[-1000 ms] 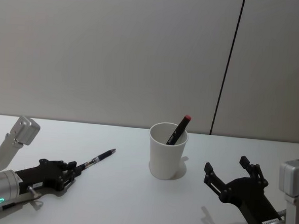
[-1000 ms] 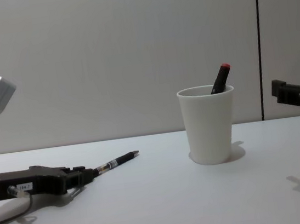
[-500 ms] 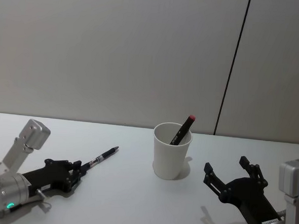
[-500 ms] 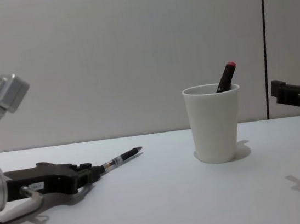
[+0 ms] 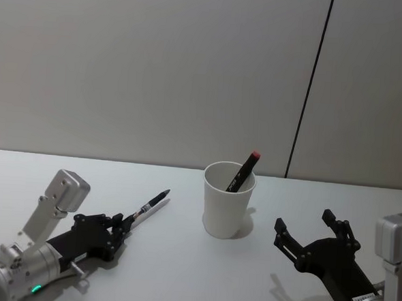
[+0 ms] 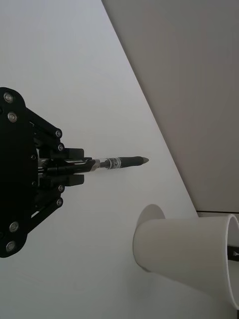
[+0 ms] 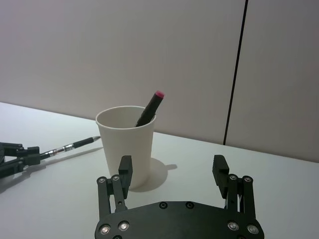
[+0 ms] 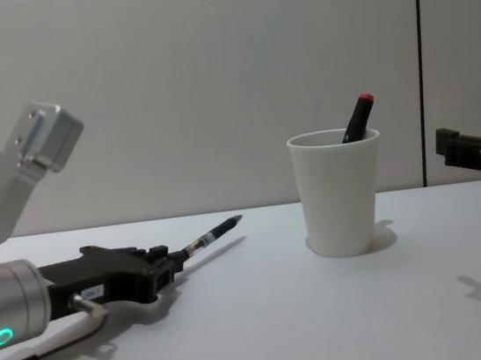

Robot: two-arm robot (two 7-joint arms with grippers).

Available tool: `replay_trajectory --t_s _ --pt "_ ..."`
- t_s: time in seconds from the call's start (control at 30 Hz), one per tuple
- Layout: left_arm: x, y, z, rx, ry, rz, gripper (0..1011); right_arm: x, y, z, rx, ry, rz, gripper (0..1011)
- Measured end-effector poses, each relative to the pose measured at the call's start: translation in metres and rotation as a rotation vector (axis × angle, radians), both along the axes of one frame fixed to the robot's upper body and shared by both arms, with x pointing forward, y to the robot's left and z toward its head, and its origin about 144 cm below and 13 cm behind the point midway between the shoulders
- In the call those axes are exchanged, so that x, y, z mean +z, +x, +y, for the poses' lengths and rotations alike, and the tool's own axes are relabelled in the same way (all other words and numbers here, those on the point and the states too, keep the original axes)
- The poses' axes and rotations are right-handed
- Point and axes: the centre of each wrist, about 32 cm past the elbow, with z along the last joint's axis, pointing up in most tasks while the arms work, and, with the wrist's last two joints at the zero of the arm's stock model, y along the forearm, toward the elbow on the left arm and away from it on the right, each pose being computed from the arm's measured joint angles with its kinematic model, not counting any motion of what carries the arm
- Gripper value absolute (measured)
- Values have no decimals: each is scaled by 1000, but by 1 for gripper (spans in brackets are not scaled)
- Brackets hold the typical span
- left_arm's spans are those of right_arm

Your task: Place the pen into the pen holder.

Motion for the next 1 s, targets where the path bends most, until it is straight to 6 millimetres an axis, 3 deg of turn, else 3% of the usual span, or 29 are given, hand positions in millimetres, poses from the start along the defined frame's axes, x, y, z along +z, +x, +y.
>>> replay_trajectory --t_s 1.0 --pt "29 -65 -56 202 -41 -258 186 0 0 0 0 0 0 1001"
